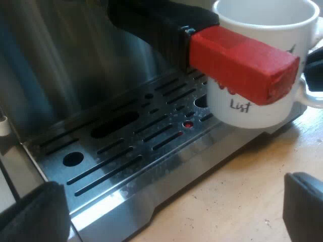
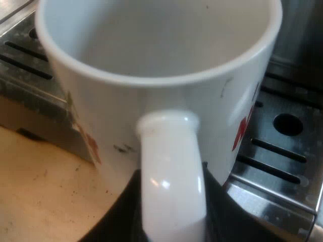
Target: Place mug into machine
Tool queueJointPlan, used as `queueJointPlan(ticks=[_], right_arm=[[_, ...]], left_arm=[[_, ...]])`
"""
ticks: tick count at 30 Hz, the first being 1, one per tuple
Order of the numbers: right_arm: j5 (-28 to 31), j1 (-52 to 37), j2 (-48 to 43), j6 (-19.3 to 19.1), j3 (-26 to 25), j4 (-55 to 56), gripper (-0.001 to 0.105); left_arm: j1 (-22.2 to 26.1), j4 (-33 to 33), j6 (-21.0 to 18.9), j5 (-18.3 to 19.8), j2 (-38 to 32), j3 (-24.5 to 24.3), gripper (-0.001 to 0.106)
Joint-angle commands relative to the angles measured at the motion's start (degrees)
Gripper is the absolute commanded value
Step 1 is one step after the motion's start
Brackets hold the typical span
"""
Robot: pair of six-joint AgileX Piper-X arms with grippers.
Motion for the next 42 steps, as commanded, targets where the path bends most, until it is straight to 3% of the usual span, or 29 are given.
queueJointPlan(ticks=[1, 27, 38, 40, 42], right_arm=[[0.88, 0.08, 1.36, -0.16, -2.46, -3.23, 0.000], [0.88, 0.08, 18.17, -0.16, -16.11, -6.27, 0.000], [0.82, 0.08, 19.18, -0.16, -16.49, -2.01, 0.000], [0.44, 0.08, 19.18, -0.16, -16.49, -1.86, 0.001], [0.32, 0.08, 19.18, -0.16, -16.59, -2.03, 0.012]], left_arm=[[-0.26, -0.62, -0.71, -0.88, -0.16, -0.04, 0.087], [-0.26, -0.62, -0.82, 0.54, -0.16, -0.04, 0.087], [-0.26, -0.62, -0.82, 0.54, -0.16, -0.04, 0.087], [-0.26, -0.62, -0.82, 0.54, -0.16, -0.04, 0.087], [-0.26, -0.62, -0.82, 0.54, -0.16, -0.04, 0.087]])
